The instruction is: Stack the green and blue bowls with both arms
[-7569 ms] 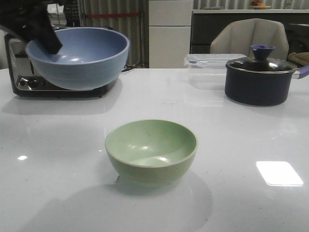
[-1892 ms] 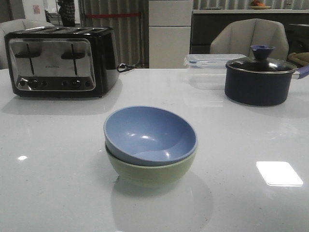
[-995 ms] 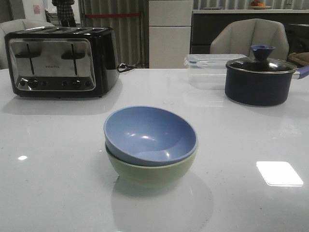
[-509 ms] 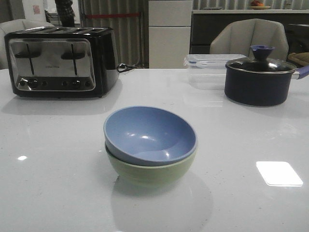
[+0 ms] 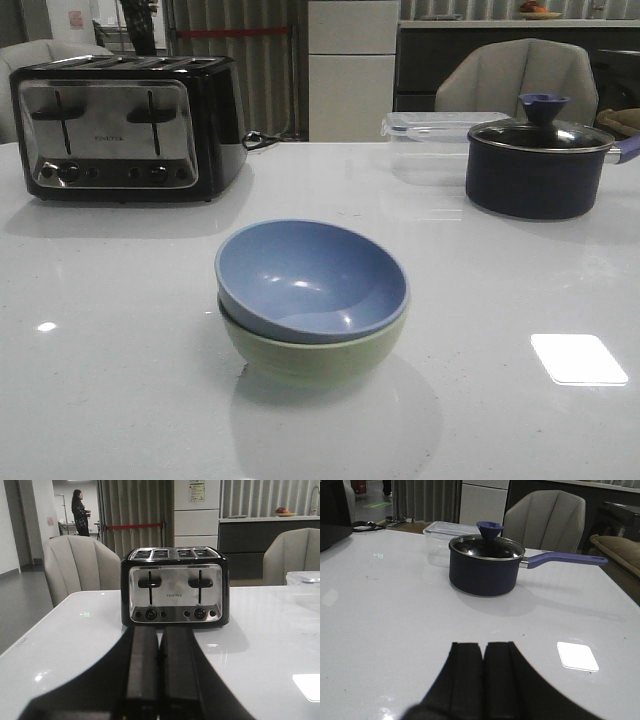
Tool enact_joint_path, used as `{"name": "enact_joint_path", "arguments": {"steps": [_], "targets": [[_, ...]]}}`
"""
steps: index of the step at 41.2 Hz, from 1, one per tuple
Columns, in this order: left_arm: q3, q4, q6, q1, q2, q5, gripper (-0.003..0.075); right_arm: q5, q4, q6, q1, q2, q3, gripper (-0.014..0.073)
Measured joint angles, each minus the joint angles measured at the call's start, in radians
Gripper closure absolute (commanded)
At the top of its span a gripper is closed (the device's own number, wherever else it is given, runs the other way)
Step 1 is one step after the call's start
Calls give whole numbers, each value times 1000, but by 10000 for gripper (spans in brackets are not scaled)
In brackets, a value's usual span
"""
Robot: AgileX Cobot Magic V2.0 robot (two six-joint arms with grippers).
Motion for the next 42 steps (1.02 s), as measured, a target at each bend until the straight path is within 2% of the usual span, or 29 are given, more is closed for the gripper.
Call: {"name": "enact_joint_path", "arguments": {"steps": [7,17,42], "targets": [[0,0,0,0,0,0,627,-29,0,8,0,0,0,536],[0,0,0,0,0,0,627,-91,-12,128,0,0,0,536],[0,0,0,0,0,0,627,-91,-15,136,0,0,0,536]]}}
